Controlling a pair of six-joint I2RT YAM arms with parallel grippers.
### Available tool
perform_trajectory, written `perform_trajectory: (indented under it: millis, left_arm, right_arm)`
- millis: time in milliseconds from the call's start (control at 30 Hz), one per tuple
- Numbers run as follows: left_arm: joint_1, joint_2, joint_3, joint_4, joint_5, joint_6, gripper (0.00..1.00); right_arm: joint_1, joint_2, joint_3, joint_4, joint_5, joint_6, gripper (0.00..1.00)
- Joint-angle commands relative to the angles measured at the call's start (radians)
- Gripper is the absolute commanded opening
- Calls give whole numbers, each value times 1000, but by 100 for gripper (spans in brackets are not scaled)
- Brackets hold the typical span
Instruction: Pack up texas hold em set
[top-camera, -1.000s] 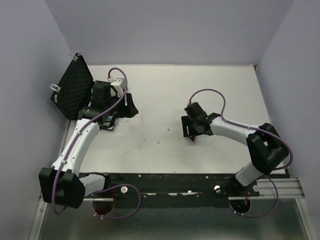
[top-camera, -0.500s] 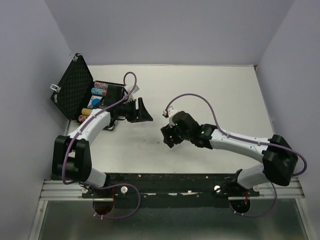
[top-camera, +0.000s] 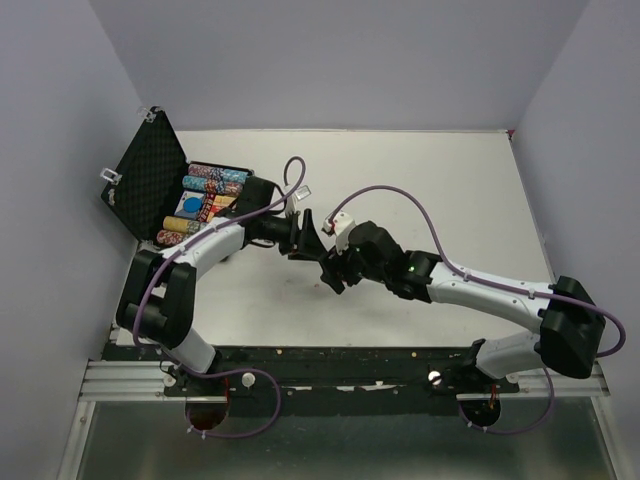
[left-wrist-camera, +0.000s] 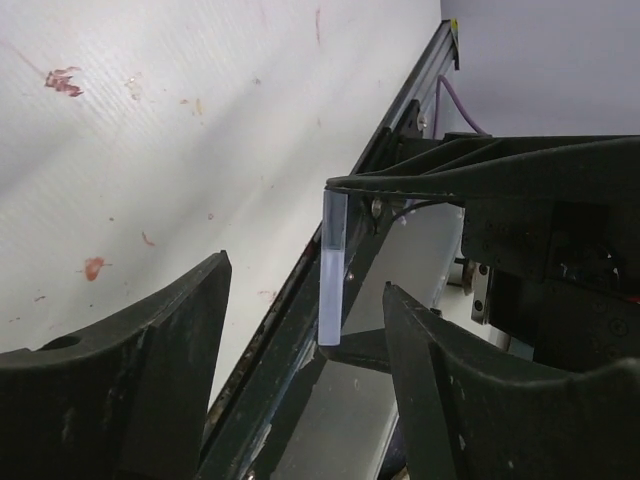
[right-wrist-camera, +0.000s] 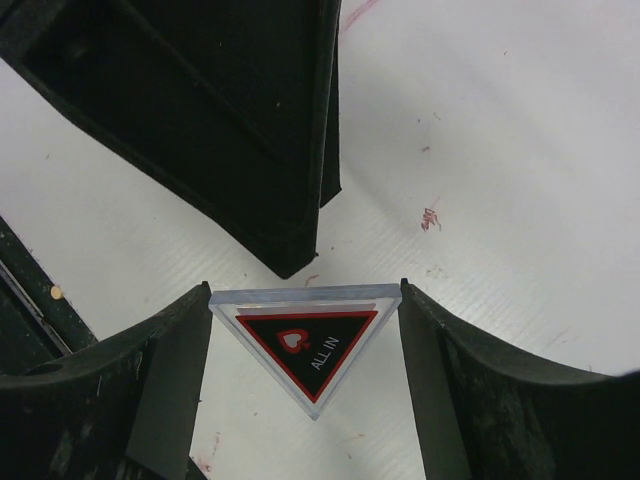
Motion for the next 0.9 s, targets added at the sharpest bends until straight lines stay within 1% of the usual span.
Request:
perform_trajectory:
  millis: [0,133,233,300,533,867]
  left_arm:
    - [-33,27,-3,31,64,0,69]
    - [-59,41,7,27,79,8,63]
    - [-77,47,17,7,80,28,57]
    - [-89,48,20,4,80,32,55]
    - [-111,62,31,-15,72,45,31]
    - [-114,61,36,-24,53,51,9]
  right_arm:
    - [10,-5,18,11,4,-20,53]
    - [10,-6,19,12,8,-23,52]
    - [13,0,21,11,16,-23,52]
    - [11,9,27,3,21,-22,52]
    - [13,24,30,0,22,-12,51]
    - [14,27,28,-4,34,-8,51]
